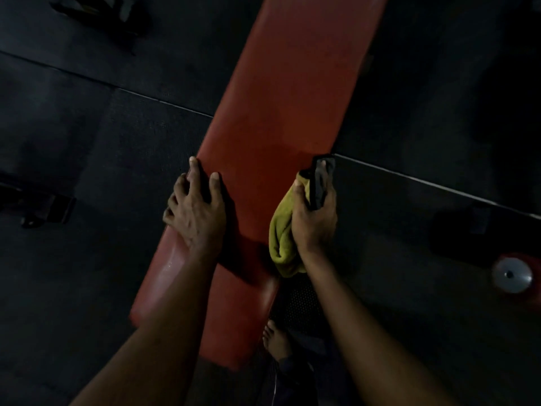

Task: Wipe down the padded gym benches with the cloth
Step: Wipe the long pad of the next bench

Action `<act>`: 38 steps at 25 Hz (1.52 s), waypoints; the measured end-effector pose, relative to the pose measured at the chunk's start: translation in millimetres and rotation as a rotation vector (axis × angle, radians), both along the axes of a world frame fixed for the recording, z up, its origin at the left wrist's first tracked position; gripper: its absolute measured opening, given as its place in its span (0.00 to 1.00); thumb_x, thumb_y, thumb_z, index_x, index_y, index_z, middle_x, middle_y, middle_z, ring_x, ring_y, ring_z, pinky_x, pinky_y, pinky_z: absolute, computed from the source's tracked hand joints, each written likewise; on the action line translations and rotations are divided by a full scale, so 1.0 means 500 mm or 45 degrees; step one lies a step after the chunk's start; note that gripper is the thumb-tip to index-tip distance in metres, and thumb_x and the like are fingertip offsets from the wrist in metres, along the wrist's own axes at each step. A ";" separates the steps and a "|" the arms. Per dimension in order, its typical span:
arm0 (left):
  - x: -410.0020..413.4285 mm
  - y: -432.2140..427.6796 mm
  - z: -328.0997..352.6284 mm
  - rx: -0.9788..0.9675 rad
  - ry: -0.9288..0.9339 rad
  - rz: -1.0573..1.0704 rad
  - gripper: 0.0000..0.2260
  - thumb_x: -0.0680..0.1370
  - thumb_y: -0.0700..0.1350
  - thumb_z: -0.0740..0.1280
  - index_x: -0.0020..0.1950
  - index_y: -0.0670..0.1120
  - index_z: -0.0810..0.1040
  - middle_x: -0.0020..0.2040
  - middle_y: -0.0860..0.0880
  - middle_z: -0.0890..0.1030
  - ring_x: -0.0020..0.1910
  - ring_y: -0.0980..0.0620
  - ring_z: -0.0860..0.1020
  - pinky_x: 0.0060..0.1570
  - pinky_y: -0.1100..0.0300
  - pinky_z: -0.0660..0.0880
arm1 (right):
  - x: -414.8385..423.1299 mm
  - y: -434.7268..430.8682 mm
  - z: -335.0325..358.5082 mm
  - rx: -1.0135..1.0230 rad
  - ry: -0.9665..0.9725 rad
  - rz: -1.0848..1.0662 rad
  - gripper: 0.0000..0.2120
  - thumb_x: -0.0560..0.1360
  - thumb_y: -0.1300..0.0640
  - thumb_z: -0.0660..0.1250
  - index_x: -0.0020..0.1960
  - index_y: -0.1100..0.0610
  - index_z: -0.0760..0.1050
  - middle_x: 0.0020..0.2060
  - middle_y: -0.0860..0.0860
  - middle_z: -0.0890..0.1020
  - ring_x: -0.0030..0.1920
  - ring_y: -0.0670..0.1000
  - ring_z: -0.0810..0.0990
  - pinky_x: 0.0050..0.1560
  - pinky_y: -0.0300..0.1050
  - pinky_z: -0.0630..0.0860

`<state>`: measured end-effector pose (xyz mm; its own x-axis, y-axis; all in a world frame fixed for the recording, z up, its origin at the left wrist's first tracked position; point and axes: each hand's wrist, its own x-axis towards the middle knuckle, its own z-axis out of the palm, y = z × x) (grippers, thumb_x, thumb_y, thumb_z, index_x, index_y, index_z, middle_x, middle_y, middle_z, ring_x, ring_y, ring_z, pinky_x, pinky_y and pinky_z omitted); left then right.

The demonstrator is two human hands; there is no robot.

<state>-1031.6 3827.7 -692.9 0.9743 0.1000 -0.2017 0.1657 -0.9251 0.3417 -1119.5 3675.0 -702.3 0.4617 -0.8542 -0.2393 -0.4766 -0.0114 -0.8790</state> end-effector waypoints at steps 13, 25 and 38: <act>-0.008 -0.019 -0.010 0.049 -0.067 0.092 0.26 0.82 0.66 0.50 0.79 0.63 0.56 0.74 0.46 0.68 0.70 0.42 0.68 0.70 0.40 0.60 | 0.078 -0.054 0.001 -0.323 0.132 0.168 0.32 0.76 0.52 0.71 0.78 0.55 0.66 0.78 0.59 0.65 0.78 0.58 0.64 0.75 0.57 0.65; -0.008 -0.019 -0.017 0.018 -0.091 0.128 0.26 0.81 0.64 0.55 0.79 0.59 0.60 0.72 0.44 0.69 0.69 0.42 0.68 0.69 0.40 0.62 | 0.142 -0.143 0.042 -0.742 0.400 0.994 0.35 0.72 0.52 0.73 0.77 0.48 0.67 0.80 0.49 0.63 0.79 0.62 0.61 0.79 0.58 0.57; -0.010 -0.017 -0.016 0.048 -0.113 0.137 0.27 0.80 0.64 0.56 0.78 0.59 0.62 0.67 0.43 0.70 0.65 0.42 0.71 0.66 0.40 0.65 | 0.416 -0.094 0.056 -1.169 0.283 1.646 0.27 0.72 0.43 0.67 0.70 0.49 0.75 0.73 0.50 0.73 0.73 0.63 0.69 0.75 0.60 0.62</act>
